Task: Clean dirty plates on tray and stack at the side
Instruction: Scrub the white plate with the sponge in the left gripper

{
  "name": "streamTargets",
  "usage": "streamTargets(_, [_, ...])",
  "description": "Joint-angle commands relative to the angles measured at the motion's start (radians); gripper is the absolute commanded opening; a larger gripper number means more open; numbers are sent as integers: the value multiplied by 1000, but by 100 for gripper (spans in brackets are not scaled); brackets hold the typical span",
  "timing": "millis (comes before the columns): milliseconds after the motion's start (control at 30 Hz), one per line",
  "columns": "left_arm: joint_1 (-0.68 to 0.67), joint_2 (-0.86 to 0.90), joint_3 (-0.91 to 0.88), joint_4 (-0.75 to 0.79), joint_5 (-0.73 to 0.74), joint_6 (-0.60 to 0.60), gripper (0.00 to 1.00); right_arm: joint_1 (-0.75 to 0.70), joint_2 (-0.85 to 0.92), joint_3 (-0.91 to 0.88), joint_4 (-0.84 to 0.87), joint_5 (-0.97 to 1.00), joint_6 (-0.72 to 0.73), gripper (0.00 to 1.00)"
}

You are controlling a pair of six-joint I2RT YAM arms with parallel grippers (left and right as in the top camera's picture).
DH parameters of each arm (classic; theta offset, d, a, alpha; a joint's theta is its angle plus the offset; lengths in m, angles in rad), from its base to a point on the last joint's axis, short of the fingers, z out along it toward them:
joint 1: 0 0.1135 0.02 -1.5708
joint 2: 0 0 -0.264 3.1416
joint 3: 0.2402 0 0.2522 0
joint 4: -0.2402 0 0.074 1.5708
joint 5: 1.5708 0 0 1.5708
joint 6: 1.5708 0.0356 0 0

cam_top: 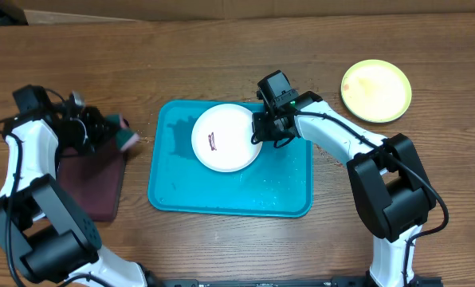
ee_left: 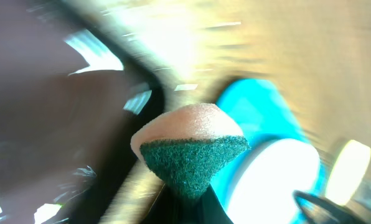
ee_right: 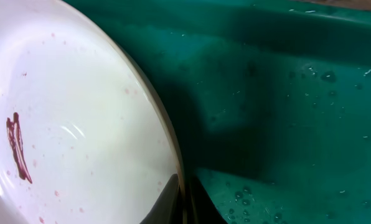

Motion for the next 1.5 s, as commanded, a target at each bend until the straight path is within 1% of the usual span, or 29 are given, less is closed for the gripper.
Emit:
streamTargets(0, [-48,-101,51,3,286,70,4,0,-4,-5,16,26,68,4])
streamTargets(100, [-125,-108,50,-17,265,69,4,3,17,-5,27,21,88,4])
streamTargets(133, [-167,-105,49,-21,234,61,4,5,27,-5,28,17,91,4])
streamTargets(167, [-201,-101,48,-21,196,40,4,9,32,-5,24,10,90,4])
streamTargets(300, [-366,-77,48,-2,-50,-95,4,31,37,-5,-5,6,90,4])
streamTargets(367, [-450,-63,48,22,-153,-131,4,49,37,-5,-32,6,90,4])
streamTargets(500, [-571,-39,48,90,-241,-162,4,76,37,-5,-59,6,90,4])
streamTargets(600, [-653,-8,48,142,-312,-173,4,91,37,-5,-43,8,90,4])
streamTargets(733, [-707,34,48,150,-403,-249,4,95,37,-5,-26,11,98,4])
streamTargets(833, [-719,65,48,148,-389,-264,4,83,37,-5,-27,15,105,4])
streamTargets(967, [-733,108,48,138,-334,-264,4,76,37,-5,-23,15,105,4])
streamTargets(1233, [-776,211,48,66,-335,-250,4,75,37,-5,-18,27,105,4])
streamTargets(1300, [-791,241,48,45,-379,-233,4,75,37,-5,-18,40,105,4])
streamTargets(1467, [-798,300,48,-11,-621,-244,4,74,37,-5,-21,48,105,4])
